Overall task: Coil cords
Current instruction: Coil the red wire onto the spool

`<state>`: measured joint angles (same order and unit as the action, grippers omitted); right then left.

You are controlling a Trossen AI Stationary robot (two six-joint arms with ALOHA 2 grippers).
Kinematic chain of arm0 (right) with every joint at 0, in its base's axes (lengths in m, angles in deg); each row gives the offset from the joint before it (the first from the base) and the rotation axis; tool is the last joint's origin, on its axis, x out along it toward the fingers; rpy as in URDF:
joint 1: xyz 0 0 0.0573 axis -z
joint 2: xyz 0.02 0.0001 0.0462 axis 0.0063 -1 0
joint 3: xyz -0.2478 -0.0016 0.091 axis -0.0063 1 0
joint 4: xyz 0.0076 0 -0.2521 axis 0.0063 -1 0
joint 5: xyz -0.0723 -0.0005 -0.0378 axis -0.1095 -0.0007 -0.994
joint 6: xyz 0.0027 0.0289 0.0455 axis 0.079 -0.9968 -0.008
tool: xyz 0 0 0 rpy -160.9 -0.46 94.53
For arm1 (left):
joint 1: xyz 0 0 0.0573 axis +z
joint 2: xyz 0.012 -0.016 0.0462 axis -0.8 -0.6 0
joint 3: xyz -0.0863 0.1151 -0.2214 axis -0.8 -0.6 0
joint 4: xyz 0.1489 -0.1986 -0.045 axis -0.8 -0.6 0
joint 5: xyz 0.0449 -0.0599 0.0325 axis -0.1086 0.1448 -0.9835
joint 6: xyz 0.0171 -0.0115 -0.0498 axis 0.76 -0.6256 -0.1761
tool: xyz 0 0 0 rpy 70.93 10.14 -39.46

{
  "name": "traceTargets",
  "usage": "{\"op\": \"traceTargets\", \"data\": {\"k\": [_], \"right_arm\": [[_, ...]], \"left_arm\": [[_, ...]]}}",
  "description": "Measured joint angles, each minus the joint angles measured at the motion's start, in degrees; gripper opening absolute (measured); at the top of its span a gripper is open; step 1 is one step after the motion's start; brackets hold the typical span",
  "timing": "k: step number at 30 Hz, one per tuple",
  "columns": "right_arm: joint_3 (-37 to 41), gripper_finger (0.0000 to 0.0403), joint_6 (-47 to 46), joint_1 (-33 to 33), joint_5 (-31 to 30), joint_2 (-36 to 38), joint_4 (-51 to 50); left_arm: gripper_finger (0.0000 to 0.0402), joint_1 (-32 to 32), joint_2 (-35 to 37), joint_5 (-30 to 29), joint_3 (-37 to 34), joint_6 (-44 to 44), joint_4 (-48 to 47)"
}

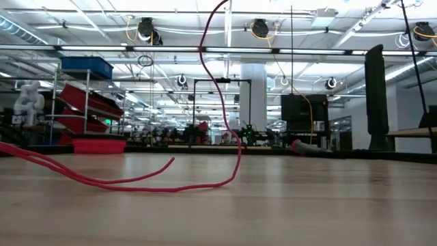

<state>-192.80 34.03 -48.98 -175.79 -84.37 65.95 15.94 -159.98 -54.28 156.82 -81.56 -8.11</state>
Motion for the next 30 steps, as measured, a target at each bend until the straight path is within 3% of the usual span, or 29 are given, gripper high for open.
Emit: {"op": "traceTargets", "data": {"k": [8, 21, 30], "right_arm": [[0.00, 0.0000, -0.06, 0.00, -0.01, 0.00, 0.01], [0.00, 0.0000, -0.12, 0.00, -0.01, 0.00, -0.01], [0.00, 0.0000, -0.12, 0.00, -0.01, 0.00, -0.01]], "left_arm": [[0.0202, 0.92, 0.00, -0.23, 0.00, 0.07, 0.03], [0.0101, 1.22, -0.04, 3.11, 0.00, 1.66, 0.10], [0.0088, 1.56, -0.04, 3.62, 0.00, 1.86, 0.08]]}}
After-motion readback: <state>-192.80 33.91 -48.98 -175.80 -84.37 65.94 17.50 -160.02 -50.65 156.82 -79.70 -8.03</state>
